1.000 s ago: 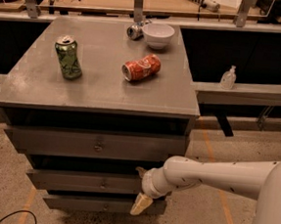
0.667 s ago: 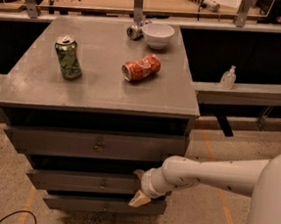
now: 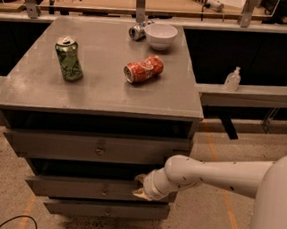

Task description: Open middle drawer

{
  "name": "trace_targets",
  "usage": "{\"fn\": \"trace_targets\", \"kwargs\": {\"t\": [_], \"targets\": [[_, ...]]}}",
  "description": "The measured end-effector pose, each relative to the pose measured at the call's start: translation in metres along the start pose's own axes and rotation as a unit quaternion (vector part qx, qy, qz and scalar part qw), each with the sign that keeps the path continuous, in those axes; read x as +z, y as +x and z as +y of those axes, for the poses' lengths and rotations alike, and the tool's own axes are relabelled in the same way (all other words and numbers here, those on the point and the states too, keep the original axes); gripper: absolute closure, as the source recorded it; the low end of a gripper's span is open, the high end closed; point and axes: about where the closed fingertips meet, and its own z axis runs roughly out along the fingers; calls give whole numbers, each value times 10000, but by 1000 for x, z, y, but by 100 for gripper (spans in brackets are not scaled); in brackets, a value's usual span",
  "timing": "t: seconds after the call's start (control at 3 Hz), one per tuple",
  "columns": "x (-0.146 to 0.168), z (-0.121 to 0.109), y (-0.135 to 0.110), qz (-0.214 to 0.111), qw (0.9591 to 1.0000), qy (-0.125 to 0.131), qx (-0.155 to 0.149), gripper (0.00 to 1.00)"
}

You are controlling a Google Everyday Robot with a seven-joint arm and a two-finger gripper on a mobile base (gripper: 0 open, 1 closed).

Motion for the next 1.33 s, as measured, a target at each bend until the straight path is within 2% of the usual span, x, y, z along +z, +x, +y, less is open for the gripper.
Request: {"fn": "trace_targets", "kwargs": {"t": [0.33,0.67,1.33], "targets": [[0,1,-1,-24,10000,-35,-2,100],[-5,19,-14,-295,9987,-421,-28,100],[-8,22,-16,-369,9981,-503,12,59]]}}
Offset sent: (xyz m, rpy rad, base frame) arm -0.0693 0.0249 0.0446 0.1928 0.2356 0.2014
